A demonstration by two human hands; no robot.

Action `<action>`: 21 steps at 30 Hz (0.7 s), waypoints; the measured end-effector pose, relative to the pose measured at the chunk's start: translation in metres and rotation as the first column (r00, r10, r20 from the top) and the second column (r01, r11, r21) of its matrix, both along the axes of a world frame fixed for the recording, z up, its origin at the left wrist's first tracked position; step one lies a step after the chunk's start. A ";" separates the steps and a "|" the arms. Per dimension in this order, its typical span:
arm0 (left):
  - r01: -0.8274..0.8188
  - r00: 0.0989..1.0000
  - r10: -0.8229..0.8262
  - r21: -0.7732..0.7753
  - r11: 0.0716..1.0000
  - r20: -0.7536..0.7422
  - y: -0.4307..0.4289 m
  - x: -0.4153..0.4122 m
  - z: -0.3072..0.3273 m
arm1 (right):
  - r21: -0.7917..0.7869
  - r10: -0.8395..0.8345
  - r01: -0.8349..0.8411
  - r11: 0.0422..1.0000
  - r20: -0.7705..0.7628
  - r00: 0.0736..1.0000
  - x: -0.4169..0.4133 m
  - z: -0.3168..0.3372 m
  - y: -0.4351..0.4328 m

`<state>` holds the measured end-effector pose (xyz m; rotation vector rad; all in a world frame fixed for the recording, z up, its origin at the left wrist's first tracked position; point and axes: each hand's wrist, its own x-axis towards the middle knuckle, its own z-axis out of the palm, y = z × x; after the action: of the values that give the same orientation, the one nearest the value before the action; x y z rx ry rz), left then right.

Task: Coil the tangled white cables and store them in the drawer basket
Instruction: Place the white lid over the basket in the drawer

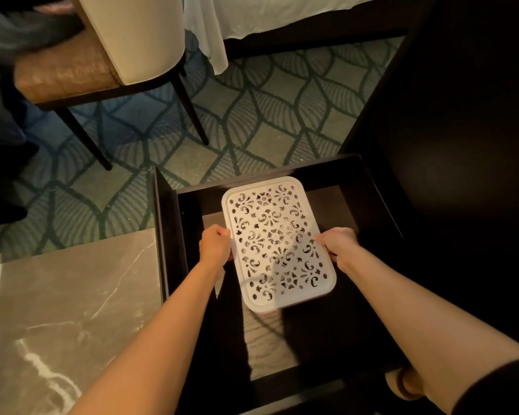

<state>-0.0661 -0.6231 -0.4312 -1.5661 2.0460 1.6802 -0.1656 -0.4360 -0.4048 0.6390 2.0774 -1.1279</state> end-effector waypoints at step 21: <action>0.400 0.885 -0.151 -0.551 0.732 0.441 0.017 0.000 0.111 | 0.458 0.479 -0.353 0.816 -0.194 0.856 0.036 0.096 0.003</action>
<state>-0.0659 -0.6064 -0.3201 -1.4360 2.5887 0.5319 -0.1295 -0.4330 -0.3092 0.1613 2.5864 -0.5577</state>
